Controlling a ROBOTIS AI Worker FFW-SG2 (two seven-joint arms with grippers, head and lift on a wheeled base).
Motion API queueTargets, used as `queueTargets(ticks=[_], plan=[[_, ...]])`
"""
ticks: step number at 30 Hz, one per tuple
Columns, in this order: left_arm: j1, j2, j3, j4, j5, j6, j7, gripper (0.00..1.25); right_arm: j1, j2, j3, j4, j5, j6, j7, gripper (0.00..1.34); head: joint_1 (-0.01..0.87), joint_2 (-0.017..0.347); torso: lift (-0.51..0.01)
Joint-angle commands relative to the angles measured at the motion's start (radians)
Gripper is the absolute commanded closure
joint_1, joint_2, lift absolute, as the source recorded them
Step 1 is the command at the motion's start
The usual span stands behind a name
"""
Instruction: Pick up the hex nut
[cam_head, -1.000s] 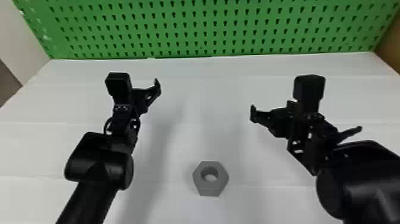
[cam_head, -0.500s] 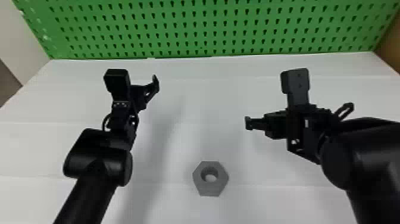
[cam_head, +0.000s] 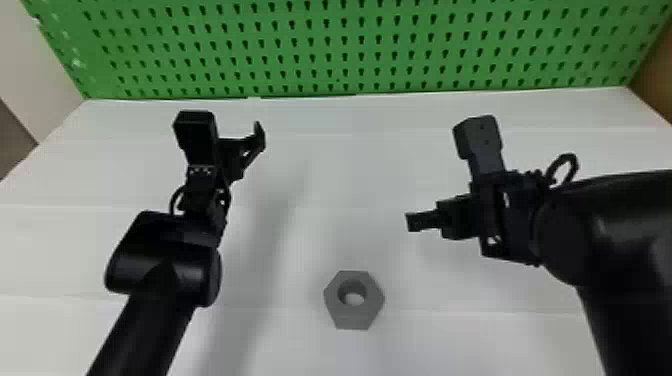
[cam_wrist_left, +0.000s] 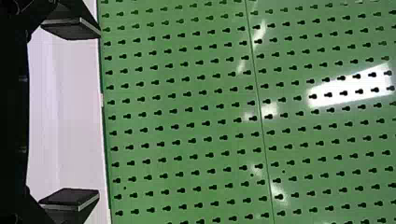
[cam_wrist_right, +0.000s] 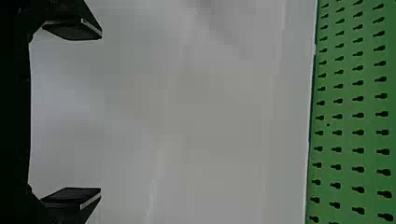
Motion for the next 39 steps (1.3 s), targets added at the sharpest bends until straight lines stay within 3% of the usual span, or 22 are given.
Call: queueTargets(ticks=[1,18,25,39], plan=[[-0.014,0.000,-0.001,0.010,-0.004,0.000,0.000,0.09,-0.019,-0.003,0.003,0.030,-0.036,0.036,0.000,0.12,0.785,0.144,-0.092],[-0.076,0.006,0.013,0.024,-0.052,0.000,-0.024,0.09,-0.073,-0.003,0.038,0.113,-0.130,0.080,0.000,0.12,0.785,0.146,-0.092],[-0.106,0.032,-0.007,0.030,-0.052,0.002,-0.024,0.09,-0.091,0.000,0.053,0.150,-0.167,0.073,0.005,0.12,0.785,0.146,-0.092],[-0.184,0.089,-0.079,0.048,-0.034,0.034,-0.023,0.09,-0.133,0.009,0.111,0.212,-0.167,0.036,0.114,0.12,0.785,0.146,-0.092]])
